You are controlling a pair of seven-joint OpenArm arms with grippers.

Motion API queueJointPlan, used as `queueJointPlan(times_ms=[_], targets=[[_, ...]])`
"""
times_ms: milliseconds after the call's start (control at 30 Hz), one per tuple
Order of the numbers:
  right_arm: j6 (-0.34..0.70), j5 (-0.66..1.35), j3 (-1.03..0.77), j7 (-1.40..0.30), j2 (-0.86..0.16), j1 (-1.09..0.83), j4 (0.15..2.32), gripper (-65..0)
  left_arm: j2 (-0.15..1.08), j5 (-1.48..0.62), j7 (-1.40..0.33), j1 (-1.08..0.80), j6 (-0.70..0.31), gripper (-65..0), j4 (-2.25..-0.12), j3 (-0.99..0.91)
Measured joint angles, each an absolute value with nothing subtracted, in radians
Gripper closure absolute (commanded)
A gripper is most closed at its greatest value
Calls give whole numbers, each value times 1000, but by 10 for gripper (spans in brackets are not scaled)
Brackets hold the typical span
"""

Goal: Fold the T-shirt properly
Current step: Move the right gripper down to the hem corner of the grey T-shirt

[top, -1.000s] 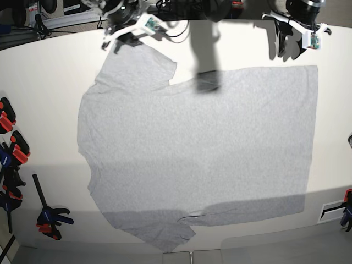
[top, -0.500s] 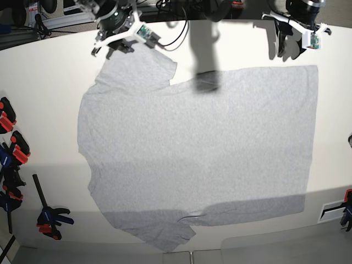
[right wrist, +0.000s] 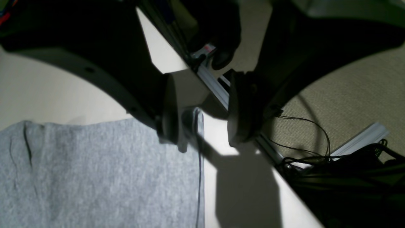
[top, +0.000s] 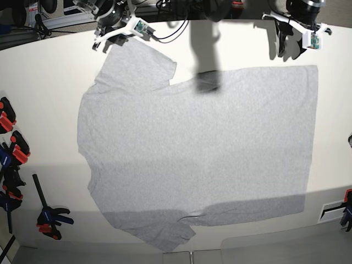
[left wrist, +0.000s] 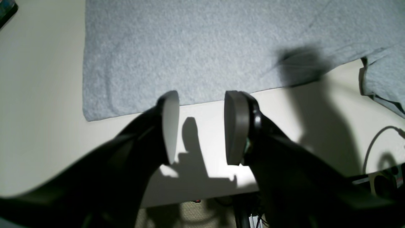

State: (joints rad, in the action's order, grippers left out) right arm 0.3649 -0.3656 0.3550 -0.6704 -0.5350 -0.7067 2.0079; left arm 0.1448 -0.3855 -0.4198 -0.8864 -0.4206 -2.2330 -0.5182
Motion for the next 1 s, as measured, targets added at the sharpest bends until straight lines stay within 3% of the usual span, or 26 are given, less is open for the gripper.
queueJointPlan(times_ms=[233, 567, 667, 767, 1000], targets=[[342, -393, 357, -650, -575, -707, 2004, -249, 145, -385, -420, -886, -421, -219, -2233, -518], [351, -352, 226, -675, -604, -720, 2004, -249, 144, -385, -420, -886, -420, -219, -2233, -518], [409, -320, 212, -667, -607, -715, 2003, -249, 145, -385, -420, -886, -421, -219, -2233, -518], [454, -311, 232, -679, -613, -712, 2004, -249, 145, -385, -420, -886, -420, -219, -2233, -518], [453, -342, 358, -712, -618, -653, 2009, -249, 145, -385, -419, -886, -420, -219, -2233, -518]])
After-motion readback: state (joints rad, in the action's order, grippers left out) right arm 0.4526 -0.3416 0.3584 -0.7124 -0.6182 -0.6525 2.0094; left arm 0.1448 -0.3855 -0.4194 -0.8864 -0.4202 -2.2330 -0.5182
